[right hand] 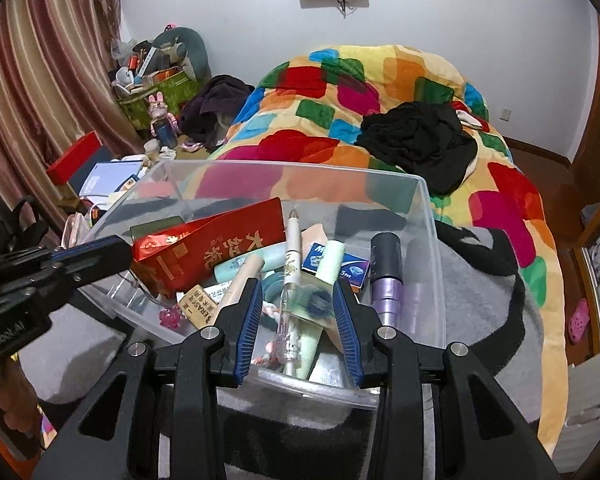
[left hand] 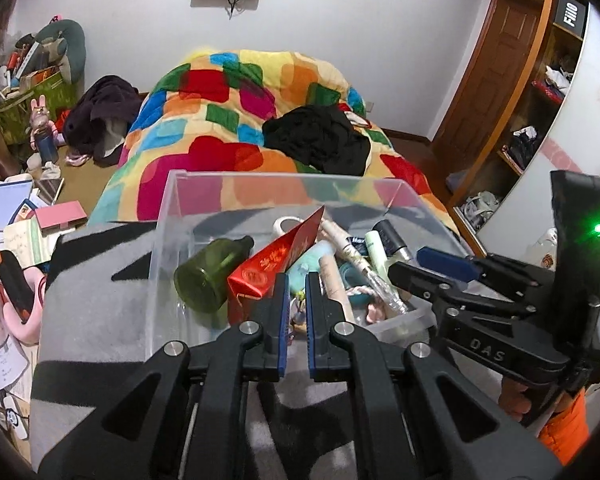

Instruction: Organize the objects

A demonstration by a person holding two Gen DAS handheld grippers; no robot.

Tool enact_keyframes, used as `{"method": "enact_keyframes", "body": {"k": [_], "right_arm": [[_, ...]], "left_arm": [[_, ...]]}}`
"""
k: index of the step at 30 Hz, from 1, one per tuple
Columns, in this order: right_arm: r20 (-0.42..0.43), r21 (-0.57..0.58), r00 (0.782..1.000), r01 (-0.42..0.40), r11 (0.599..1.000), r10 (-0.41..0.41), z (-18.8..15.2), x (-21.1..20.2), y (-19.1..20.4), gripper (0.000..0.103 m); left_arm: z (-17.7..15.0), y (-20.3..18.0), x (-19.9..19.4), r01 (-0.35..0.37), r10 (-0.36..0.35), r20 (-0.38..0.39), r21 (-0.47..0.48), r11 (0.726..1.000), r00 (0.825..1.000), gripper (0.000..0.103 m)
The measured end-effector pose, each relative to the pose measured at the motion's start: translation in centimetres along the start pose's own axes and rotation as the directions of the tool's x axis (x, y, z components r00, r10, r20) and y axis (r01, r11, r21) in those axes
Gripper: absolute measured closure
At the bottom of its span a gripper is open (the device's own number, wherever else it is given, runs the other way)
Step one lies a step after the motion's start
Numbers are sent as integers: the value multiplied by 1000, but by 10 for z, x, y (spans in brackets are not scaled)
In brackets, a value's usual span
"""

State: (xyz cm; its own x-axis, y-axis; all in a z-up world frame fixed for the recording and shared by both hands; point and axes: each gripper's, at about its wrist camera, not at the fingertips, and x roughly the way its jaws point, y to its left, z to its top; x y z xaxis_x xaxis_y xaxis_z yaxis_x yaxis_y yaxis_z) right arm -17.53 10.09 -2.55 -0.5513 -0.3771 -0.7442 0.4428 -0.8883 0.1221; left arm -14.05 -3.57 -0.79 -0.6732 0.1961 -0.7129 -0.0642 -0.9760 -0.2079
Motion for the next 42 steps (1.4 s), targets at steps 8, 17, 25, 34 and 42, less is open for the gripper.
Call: {"method": "enact_keyframes", "body": {"k": [8,17,25,34,42], "right_arm": [[46,-25,999,-12,1000,13,-2,-25,6,54],[111,-38,994,-20,999,24,-15,-62,12,39],[149,-46,989,-2,999,9,-37,-80,16,24],[160,-19,987,2,1000,1,-54,-86,15,23],[159,-11,987,-10,1000,12,-58,-87,14,23]], "left_arm": [[-3,-5,-19,-9,9,37,12,1000,999,66],[-18,-4,-45,-33,30,121,24,999,992,36],[-43,-4,-47,-49,47,109,14,999,993,35],[-59,-22,-53,-67,60,138,48,997,989,29],[-62,-31,-56,-66,58,147,54,996,987,28]]}}
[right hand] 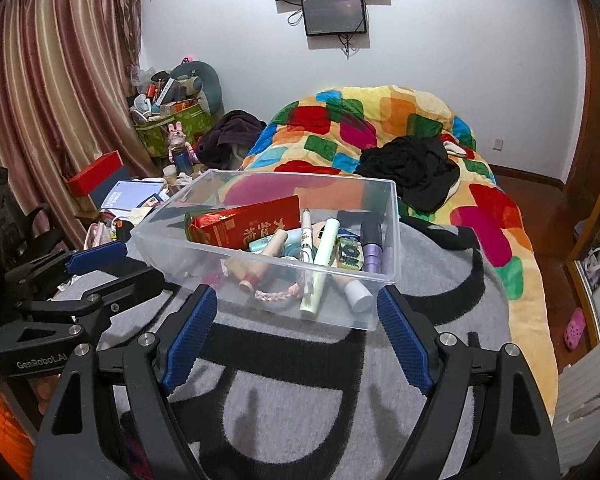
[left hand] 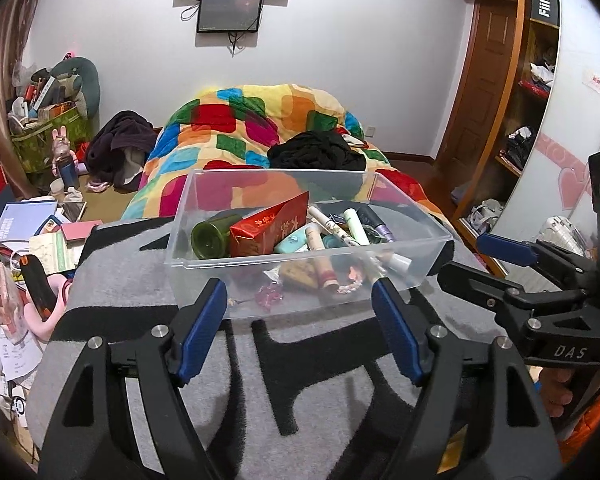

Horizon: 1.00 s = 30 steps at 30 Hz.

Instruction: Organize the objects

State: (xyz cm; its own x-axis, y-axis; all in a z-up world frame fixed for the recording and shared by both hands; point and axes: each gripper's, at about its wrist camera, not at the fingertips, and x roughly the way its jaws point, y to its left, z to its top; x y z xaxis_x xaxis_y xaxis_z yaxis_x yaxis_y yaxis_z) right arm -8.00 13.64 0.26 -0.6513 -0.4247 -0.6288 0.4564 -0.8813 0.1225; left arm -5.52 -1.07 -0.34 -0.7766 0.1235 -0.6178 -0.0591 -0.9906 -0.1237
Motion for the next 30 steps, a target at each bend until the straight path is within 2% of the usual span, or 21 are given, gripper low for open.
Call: {"method": "enact_keyframes", "body": {"k": [30], "right_arm": [[-2,5,1000,-15,1000,15,-3,2,2,22]], "left_arm": [[-6,3,1,-2,1,-18,-27,1000,1000,24]]}}
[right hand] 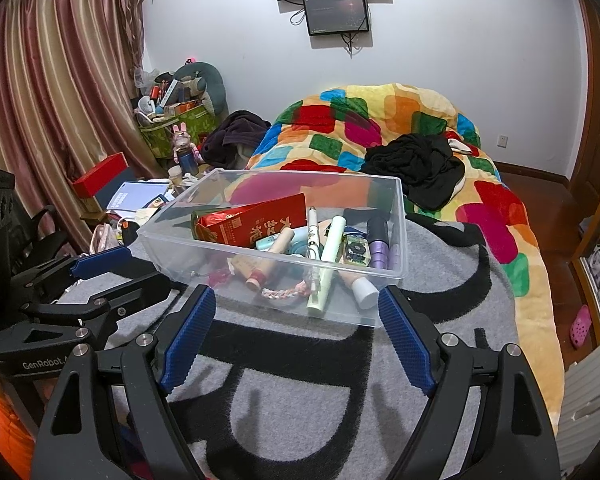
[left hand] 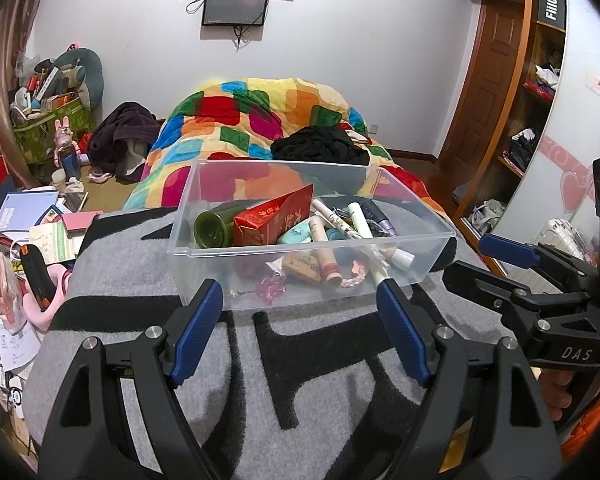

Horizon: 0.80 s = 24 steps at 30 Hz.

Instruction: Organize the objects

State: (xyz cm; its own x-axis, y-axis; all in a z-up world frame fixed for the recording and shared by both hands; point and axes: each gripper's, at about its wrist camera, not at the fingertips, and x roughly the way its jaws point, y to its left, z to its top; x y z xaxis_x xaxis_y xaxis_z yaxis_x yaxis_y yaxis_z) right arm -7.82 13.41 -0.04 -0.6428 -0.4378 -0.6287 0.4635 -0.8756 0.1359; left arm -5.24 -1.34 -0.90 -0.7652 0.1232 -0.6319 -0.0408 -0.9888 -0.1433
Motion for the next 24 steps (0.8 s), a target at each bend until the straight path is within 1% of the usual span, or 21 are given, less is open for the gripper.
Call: {"method": "enact_keyframes", "body": {"k": [11,20,24], "right_arm": [[1,0,1000,-4,1000,4,-3,1,2,21],[-2,8,1000,-12,1000,12,-6,0,5,21],[-3,9,1000,-13,1000,13,-6,0,5,21]], "left_arm": [[0,-2,-2,4,-4,2,9,1000,1000,23],[2,-1,-2,6,-6,-7,-3,1000,1000,23],[2,0,-2,18,-19,-22,-11,1000,1000,23]]}}
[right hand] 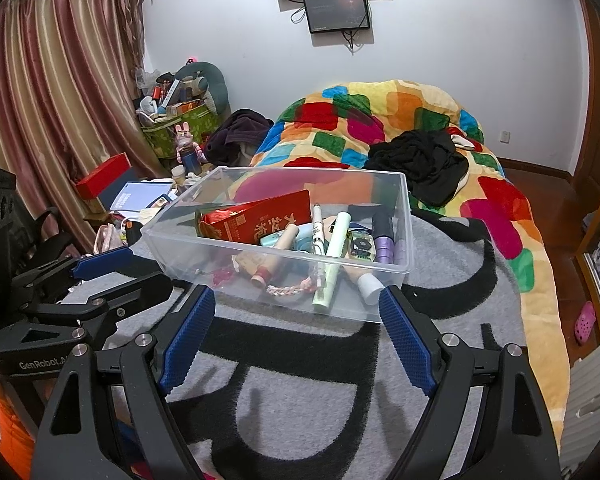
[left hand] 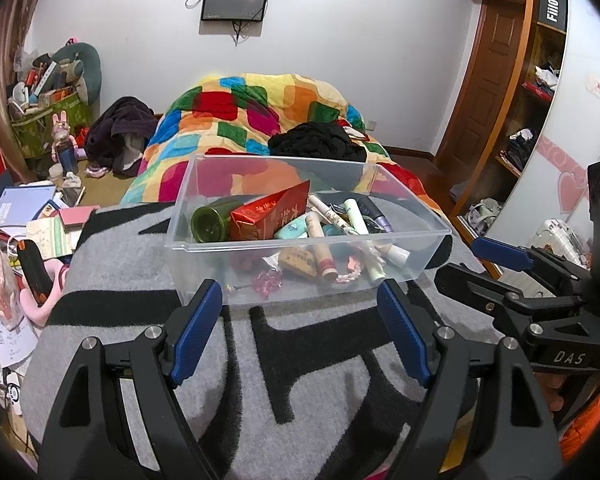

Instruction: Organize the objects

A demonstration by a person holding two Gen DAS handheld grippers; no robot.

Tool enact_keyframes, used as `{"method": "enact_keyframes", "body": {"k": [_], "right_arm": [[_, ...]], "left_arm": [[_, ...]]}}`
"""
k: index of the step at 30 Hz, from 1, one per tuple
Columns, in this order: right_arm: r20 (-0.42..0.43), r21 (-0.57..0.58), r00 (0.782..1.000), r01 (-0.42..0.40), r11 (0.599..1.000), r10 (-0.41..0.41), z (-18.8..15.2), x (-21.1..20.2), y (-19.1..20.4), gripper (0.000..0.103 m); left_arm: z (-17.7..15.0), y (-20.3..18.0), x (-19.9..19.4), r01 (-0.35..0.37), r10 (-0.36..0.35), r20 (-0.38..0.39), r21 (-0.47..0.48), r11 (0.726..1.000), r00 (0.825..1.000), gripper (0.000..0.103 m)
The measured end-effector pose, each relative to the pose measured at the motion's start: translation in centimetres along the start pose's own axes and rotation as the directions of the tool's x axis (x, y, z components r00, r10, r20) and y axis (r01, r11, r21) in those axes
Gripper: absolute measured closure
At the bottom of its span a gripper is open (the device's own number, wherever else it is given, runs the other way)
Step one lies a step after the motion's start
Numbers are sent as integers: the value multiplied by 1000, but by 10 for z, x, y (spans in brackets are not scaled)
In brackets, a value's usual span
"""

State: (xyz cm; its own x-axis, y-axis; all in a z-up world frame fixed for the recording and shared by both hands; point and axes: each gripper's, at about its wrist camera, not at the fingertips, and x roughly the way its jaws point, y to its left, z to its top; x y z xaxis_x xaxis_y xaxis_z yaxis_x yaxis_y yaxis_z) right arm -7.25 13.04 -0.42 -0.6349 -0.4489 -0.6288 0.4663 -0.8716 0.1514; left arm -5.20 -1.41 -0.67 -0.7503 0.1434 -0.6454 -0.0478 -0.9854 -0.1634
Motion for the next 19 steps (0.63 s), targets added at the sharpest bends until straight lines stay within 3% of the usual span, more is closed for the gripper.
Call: {"method": "enact_keyframes", "body": {"k": [19], "right_arm": [[-18,18,1000,-10,1000,10,-1,2,-1,20]], "left_arm": [[0,-8,-5,-12,11,22,38,999,1000,21]]}}
